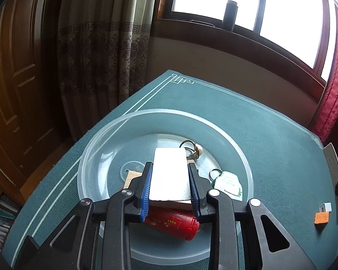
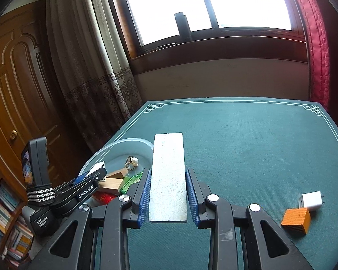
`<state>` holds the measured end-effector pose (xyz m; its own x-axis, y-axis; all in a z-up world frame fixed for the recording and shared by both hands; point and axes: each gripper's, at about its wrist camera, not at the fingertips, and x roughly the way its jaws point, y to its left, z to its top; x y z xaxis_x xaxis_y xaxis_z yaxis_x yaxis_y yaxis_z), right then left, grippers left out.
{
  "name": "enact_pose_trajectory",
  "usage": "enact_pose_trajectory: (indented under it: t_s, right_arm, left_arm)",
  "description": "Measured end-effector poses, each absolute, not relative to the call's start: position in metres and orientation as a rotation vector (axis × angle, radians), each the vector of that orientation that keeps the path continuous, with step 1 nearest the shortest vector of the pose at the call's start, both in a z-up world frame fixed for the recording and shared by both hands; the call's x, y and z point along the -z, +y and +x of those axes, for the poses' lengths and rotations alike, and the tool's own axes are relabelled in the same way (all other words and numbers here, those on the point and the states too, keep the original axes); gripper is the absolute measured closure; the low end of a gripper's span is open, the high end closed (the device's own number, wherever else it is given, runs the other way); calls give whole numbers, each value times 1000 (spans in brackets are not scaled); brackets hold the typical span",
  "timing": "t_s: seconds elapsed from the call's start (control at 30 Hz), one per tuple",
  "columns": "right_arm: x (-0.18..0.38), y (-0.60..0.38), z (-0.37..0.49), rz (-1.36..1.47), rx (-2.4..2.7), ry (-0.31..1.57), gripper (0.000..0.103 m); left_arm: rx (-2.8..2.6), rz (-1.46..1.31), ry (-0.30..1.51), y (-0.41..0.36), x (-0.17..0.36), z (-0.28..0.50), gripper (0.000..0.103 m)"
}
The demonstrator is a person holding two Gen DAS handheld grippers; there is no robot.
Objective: Organize rigid objects
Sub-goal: 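Lower the white-and-black block into the bowl with the left tool and release, then lower the long white box into the bowl with the right tool and release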
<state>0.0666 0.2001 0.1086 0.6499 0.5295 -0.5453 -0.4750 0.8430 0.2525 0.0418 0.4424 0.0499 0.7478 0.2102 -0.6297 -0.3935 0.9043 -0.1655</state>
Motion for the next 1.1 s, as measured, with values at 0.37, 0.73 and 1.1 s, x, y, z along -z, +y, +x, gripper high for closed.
enact_pose_trajectory:
  t_s: [0.37,0.73,1.1]
  right_arm:
    - [-109,225,74,83,-614,655,71]
    - [-104,253,84,62,-654,677,71]
    - [-94,280,92,32,-685,716,71]
  left_arm:
    - [-355,-299,631,443,-48,40,70]
    - [-429,-389,585,462,-50,25,48]
    - [-484,-430,527,469,-55,8,42]
